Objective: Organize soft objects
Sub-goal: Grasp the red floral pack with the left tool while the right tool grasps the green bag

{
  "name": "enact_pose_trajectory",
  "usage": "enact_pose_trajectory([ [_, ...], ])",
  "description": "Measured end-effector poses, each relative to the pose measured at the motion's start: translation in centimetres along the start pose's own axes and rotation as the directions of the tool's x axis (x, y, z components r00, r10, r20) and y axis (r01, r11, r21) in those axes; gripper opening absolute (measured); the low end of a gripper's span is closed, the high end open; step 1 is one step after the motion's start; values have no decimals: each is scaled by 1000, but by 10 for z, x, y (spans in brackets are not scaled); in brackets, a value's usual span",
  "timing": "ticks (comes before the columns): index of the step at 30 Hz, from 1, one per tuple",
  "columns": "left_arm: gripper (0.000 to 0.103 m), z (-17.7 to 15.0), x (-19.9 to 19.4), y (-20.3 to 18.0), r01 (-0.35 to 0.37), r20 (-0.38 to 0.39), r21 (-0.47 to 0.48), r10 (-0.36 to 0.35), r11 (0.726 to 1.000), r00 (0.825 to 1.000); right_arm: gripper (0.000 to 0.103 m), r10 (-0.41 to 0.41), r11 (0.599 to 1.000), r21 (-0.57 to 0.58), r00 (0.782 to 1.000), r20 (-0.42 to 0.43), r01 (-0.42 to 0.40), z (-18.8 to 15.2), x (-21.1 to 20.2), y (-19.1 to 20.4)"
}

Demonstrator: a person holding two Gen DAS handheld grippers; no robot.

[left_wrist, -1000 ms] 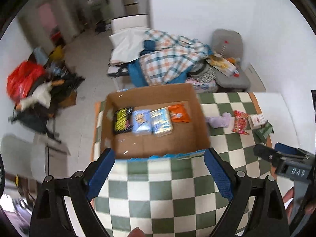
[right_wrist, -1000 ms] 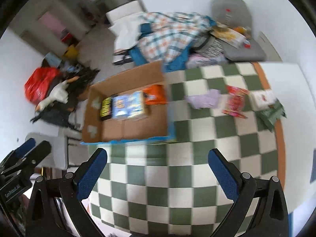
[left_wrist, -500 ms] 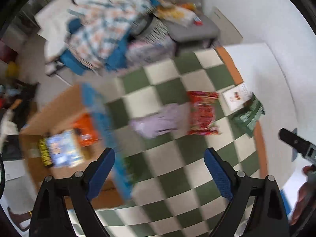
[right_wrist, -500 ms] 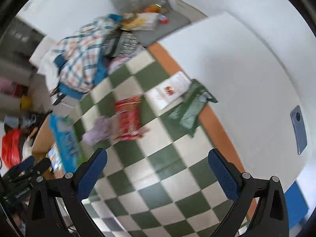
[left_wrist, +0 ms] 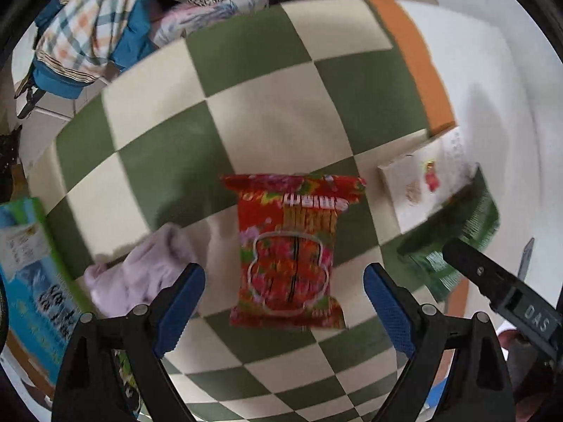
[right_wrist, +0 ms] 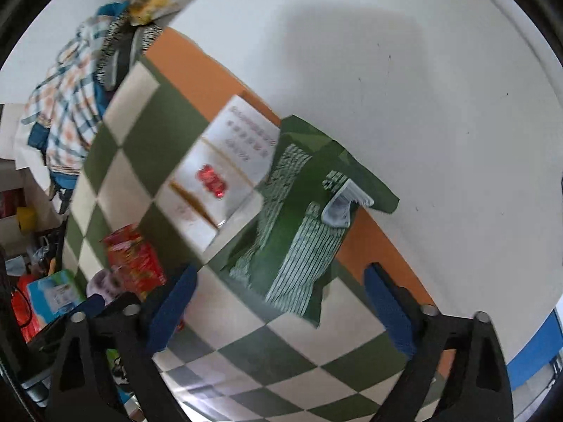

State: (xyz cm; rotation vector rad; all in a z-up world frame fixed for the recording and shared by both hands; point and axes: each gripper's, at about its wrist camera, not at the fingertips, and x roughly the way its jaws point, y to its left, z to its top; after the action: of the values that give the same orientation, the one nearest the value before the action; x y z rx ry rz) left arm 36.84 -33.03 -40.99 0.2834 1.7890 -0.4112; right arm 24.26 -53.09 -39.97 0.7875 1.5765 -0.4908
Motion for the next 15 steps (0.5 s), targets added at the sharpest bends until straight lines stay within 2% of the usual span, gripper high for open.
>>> enact_pose_trajectory([
  [4, 92, 7, 15, -5, -13, -19, 4, 13, 1000, 1000, 92, -2, 1000, 11, 999, -36, 2, 6, 19, -3],
  [5, 84, 9, 16, -7, -18, -18, 6, 18, 1000, 1000, 91, 1, 1000, 14, 999, -44, 0, 7, 23, -3],
  [6, 68, 10, 17, -8, -26, -16, 12, 27, 1000, 1000, 89, 2, 1000, 16, 999, -49, -1, 7, 25, -2],
  [7, 59, 10, 19, -11, -36, -18, 22, 36, 999, 999, 83, 0, 1000, 17, 998, -55, 1, 7, 29, -1],
  [8, 51, 10, 21, -13, -45, -25, 29, 46, 999, 999, 82, 0, 1000, 17, 998, -62, 1, 9, 31, 0],
  [9, 48, 10, 19, -17, -58, -5, 39, 59, 998, 998, 82, 3, 1000, 17, 997, -71, -2, 11, 36, 0],
  [15, 45, 6, 15, -28, -91, 39, 56, 89, 994, 995, 69, -61, 998, -22, 996, -60, 59, 10, 43, 13],
])
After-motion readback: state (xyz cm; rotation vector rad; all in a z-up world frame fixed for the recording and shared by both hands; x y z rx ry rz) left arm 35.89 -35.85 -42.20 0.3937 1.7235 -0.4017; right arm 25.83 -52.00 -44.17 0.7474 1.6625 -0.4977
